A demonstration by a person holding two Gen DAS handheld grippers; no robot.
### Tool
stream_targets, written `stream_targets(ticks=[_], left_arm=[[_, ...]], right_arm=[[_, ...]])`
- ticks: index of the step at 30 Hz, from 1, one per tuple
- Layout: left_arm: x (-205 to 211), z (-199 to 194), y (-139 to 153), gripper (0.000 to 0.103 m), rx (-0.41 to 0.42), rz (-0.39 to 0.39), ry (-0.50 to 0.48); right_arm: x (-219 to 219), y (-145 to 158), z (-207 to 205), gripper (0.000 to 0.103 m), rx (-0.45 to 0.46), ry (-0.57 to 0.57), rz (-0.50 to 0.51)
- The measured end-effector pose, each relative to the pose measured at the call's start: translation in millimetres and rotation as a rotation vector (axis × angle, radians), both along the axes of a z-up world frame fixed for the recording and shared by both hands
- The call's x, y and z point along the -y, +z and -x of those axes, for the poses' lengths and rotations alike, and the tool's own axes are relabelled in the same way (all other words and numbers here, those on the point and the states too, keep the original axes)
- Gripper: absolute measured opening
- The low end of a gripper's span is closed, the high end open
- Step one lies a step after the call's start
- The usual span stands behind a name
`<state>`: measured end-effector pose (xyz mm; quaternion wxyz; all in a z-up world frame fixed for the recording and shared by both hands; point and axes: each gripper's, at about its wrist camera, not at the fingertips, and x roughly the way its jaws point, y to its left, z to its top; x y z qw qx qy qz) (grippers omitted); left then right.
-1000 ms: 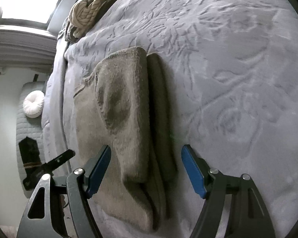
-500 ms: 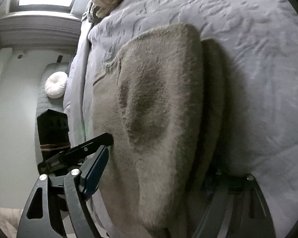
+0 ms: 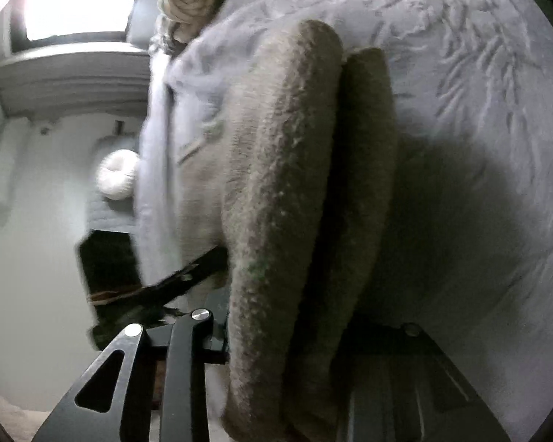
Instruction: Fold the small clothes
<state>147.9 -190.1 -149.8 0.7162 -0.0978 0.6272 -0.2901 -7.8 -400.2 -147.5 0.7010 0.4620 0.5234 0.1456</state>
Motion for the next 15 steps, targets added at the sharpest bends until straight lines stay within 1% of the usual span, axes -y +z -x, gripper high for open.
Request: stream_targets(ticks=[3,6,9,13,15], left_arm=[[-12,1,12,0.052,-0.009,0.035,0.007],[-23,4,27,0.051,-0.008,0.059,0.001],[-33,11,46,0.051,0.023,0.059,-0.025],[-53,18,69,0.051,0.053,0.059,-0.049],[-75,24,78,0.051,0.057,0.064,-0.049]], right_arm=[[-11,13,1,0.033,0.026,-0.004,-0.042],[-27,27,2,0.033,0.045,0.005,-0.055],[-44,38,8,0.033,0.061,0.009,-0.071],[-76,42,18,0.033,0.063,0.014,-0.094],[-98,43,24,0.033,0.061,0.031,-0.092]])
